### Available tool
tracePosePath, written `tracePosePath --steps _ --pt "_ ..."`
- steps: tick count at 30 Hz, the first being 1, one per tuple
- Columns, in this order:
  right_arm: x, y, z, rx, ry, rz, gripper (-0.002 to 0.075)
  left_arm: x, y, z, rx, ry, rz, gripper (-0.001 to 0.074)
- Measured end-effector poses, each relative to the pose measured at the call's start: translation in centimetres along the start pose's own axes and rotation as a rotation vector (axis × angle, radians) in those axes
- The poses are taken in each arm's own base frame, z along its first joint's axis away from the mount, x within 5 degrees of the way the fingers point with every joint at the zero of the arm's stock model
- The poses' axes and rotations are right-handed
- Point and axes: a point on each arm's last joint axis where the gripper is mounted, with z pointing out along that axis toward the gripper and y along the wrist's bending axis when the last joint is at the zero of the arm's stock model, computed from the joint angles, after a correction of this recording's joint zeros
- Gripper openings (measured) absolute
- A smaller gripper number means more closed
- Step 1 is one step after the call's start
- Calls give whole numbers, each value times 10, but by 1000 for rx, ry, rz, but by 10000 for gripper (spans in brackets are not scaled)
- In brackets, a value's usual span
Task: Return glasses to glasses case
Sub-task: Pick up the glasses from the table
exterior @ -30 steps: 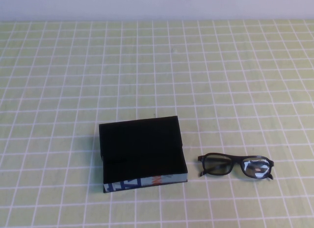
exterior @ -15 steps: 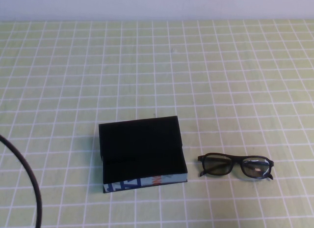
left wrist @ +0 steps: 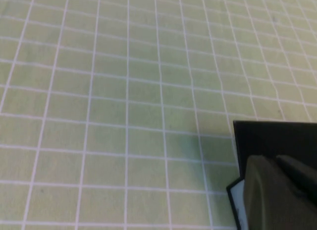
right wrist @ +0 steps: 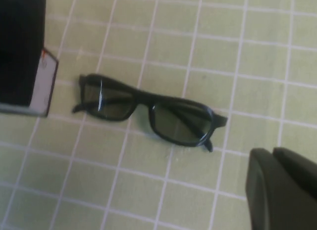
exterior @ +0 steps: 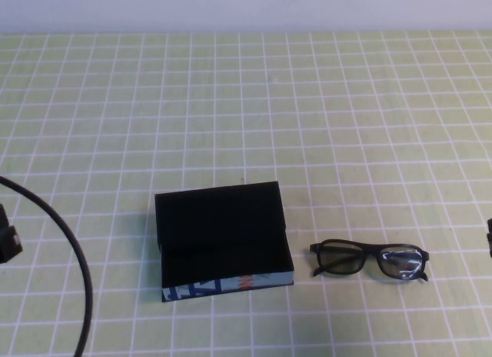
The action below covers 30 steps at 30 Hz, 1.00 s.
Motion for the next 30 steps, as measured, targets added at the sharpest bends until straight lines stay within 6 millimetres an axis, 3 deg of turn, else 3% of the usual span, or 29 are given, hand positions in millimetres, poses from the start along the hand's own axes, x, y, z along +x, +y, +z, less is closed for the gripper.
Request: tracePosePath --steps 6,12,17,22,30 --pt "-35 7 31 -133 234 -237 -18 5 1 7 -20 81 -5 -3" --pt "-60 20 67 -323 348 -460 -1 6 2 7 -24 97 -5 -3" --pt "-67 40 96 -371 421 -586 120 8 2 7 -24 115 -7 -3" --pt "-69 51 124 -337 453 -704 341 9 2 7 -25 125 -9 -3" --pt "-59 46 163 -282 547 -790 393 10 2 7 -26 130 -9 -3"
